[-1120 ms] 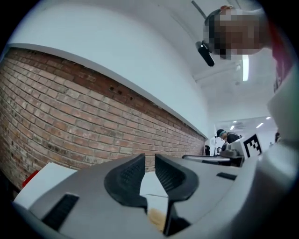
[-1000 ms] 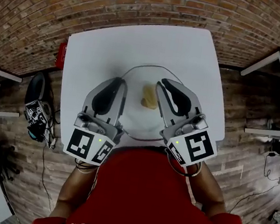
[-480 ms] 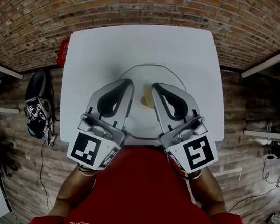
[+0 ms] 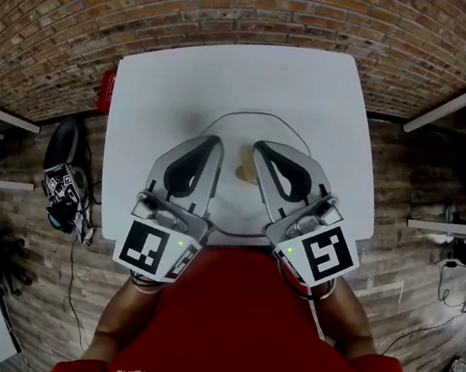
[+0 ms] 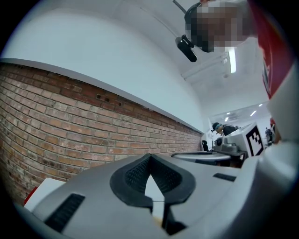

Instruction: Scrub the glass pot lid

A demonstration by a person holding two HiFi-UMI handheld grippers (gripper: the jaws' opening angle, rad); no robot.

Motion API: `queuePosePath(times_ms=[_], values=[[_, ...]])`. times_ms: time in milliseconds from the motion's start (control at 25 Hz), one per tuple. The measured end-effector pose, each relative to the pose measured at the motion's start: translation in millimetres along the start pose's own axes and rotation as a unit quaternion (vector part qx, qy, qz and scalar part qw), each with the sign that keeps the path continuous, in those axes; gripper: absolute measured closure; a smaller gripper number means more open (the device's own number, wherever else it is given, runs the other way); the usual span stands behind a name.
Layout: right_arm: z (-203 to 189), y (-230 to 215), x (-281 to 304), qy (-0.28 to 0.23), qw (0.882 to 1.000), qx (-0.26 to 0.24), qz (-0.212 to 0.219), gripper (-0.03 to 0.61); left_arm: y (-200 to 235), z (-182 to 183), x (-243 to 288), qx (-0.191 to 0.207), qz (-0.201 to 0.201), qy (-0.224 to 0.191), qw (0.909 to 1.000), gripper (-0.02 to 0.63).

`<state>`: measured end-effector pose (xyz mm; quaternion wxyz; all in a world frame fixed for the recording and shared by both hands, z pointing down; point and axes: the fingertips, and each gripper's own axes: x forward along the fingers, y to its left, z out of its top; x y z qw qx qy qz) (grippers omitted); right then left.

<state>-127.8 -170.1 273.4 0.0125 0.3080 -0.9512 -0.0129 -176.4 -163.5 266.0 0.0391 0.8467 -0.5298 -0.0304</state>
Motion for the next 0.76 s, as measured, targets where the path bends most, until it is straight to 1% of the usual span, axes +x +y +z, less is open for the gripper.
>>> queuePosePath(times_ms=[320,760], values=[[0,-1,2,0.001,1.000,0.005,-0.002,0.549,3,-1,5,-0.007,-0.005,0.000,1.0000,0.597],[1,2,6,0.003,1.000,0.005,-0.007,0.549,13,0,0,-0.019,0.002,-0.006,0.9998,0.597]])
